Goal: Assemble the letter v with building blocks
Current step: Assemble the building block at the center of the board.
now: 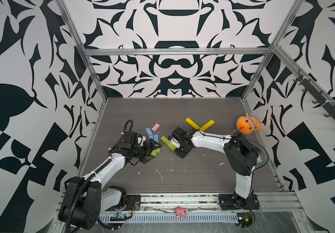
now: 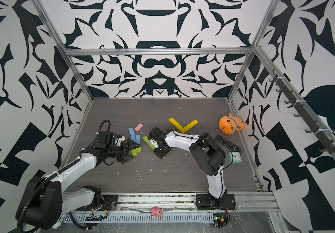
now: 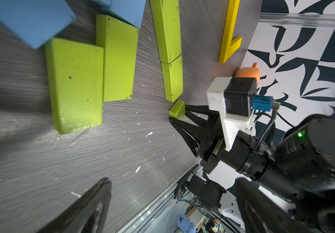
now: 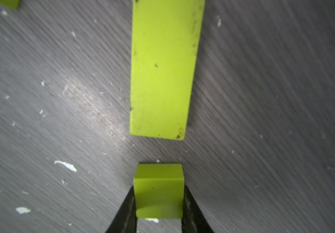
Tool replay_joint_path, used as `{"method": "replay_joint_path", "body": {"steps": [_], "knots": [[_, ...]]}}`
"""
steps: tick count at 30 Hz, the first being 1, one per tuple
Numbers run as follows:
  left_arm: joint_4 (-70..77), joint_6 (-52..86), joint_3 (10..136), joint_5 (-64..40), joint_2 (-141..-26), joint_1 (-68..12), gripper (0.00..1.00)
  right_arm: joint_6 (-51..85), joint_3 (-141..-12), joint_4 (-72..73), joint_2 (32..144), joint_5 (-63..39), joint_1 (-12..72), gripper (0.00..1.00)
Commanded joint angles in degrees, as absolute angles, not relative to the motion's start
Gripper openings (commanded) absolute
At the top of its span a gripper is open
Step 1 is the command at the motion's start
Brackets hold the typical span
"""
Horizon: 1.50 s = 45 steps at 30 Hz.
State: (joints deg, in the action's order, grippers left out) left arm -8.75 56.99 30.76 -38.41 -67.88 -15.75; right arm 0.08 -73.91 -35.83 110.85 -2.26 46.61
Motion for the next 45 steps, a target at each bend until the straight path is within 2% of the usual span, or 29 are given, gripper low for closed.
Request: {"method": "replay_joint_path", "body": {"steps": [1, 45], "knots": [[-8.96, 56.51, 29.49, -38.78, -67.44, -15.39, 0.99, 0.77, -76.21, -36.71, 112.60, -1.14, 47.00, 0.31], [-8.05, 55.55, 28.65, -39.82, -69.62, -14.18, 0.99, 3.40, -82.08, -41.83, 119.17, 3.07, 48.61, 0.31]]}}
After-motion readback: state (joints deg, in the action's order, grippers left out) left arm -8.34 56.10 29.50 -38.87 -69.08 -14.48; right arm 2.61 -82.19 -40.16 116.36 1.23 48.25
